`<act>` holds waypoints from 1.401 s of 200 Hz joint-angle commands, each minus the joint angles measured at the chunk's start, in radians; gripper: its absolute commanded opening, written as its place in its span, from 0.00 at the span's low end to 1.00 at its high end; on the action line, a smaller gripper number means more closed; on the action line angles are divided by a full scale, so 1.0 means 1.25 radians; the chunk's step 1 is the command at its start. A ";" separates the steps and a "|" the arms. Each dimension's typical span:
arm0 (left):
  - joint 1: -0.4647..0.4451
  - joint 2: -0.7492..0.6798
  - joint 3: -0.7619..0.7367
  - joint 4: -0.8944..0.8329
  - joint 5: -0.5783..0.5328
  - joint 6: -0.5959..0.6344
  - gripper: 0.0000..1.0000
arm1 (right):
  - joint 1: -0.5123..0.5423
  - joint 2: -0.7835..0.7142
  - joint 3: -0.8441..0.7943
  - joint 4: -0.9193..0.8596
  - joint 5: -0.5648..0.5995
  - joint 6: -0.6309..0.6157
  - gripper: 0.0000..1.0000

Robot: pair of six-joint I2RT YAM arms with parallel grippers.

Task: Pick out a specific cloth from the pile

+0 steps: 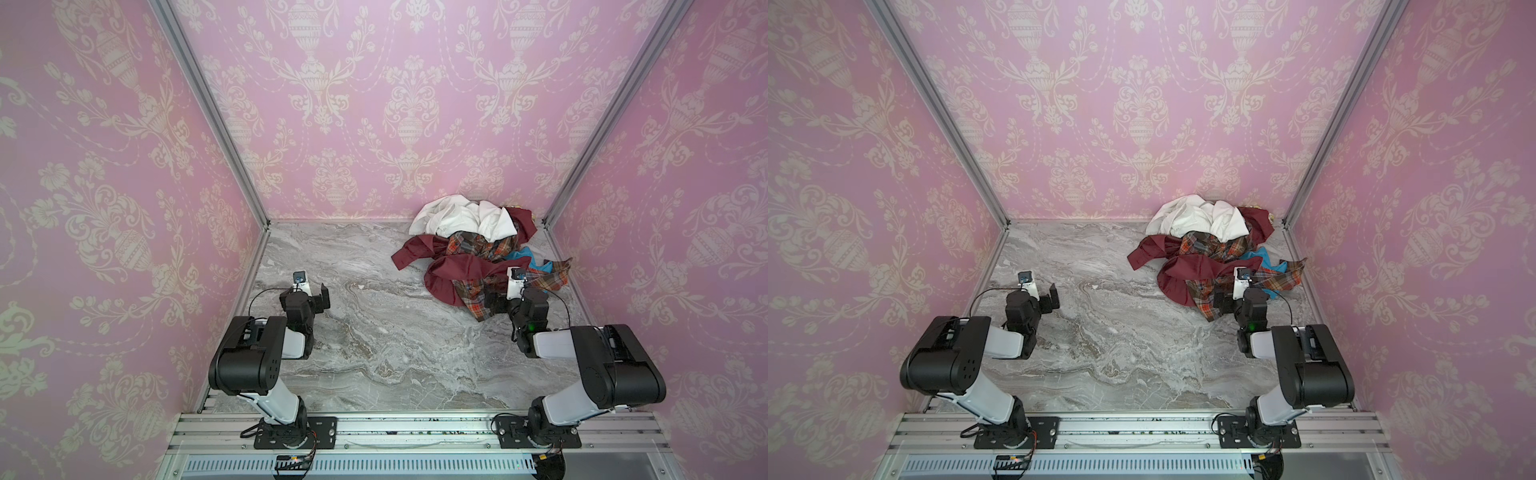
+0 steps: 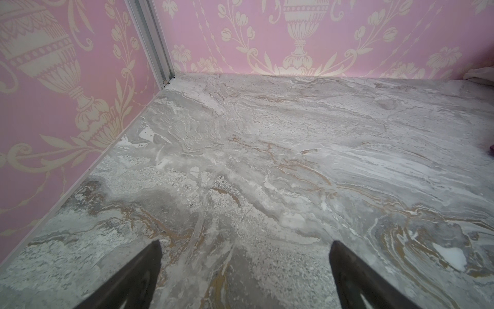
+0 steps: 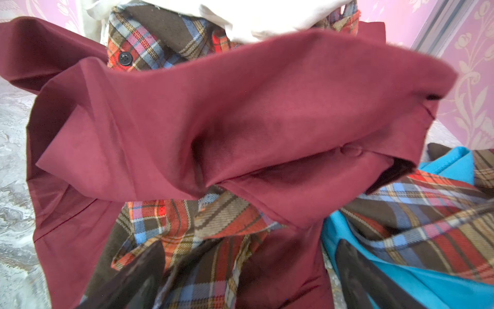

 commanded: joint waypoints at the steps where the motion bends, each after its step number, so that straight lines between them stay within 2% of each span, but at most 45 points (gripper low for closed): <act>1: 0.006 0.004 0.012 -0.012 0.014 0.016 0.99 | -0.002 0.007 -0.001 0.028 0.020 0.020 1.00; 19: 0.005 -0.001 0.012 -0.022 0.014 0.016 0.99 | -0.001 0.006 -0.006 0.035 0.022 0.019 1.00; 73: 0.005 -0.028 0.026 -0.067 0.012 0.016 0.99 | 0.006 0.007 -0.077 0.175 0.018 0.008 1.00; 106: 0.005 -0.065 0.038 -0.124 0.000 0.011 0.99 | 0.033 0.004 -0.088 0.191 0.041 -0.020 1.00; 141: 0.005 -0.116 0.095 -0.280 -0.009 0.007 0.99 | 0.045 0.005 -0.120 0.257 0.079 -0.022 1.00; 182: 0.004 -0.169 0.183 -0.448 -0.041 -0.017 0.99 | 0.047 -0.039 -0.131 0.238 0.118 -0.013 1.00; 223: 0.002 -0.211 0.282 -0.620 -0.040 -0.082 0.99 | 0.049 -0.143 -0.115 0.107 0.179 0.004 1.00; 280: -0.040 -0.262 0.365 -0.754 -0.009 -0.145 0.99 | 0.053 -0.379 -0.037 -0.263 0.313 0.087 1.00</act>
